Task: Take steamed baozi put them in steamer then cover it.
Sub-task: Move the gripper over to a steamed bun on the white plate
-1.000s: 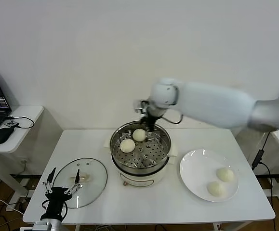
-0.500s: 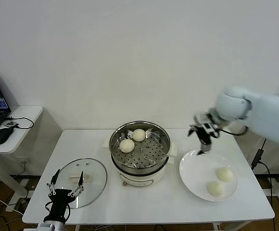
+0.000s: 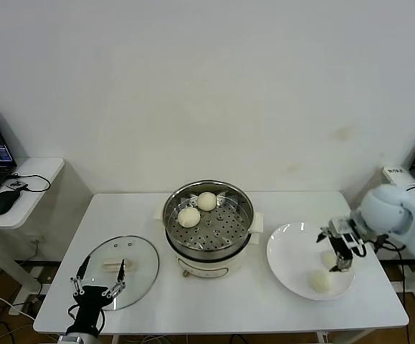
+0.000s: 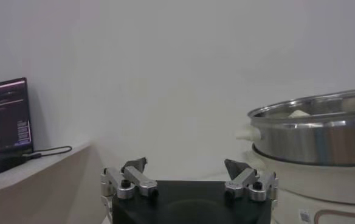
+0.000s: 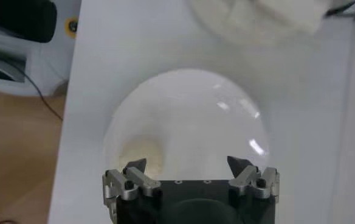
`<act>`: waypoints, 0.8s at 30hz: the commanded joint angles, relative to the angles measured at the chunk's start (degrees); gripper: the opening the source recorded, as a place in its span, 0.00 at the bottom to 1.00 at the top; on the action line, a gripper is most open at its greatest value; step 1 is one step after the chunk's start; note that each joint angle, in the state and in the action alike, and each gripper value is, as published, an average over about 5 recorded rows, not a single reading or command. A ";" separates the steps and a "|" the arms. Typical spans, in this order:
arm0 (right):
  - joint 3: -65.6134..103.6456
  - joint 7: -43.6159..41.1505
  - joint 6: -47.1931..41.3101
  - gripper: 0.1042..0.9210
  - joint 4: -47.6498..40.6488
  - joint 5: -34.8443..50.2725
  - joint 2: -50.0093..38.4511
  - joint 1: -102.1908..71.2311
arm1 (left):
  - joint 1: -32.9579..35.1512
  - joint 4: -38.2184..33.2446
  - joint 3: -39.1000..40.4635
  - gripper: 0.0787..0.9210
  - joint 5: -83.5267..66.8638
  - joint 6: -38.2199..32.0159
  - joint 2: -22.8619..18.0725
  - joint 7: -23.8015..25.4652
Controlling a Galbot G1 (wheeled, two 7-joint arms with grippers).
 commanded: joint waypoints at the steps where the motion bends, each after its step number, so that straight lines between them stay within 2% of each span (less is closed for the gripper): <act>1: 10.97 0.43 0.72 0.88 -1.14 -4.79 -1.52 -16.06 | 0.11 0.06 -0.17 0.88 0.13 0.02 -0.03 -0.01; 24: 12.45 2.58 0.15 0.88 -6.92 -6.27 4.68 -18.66 | -0.05 0.29 -0.62 0.88 0.17 -0.11 -0.04 0.00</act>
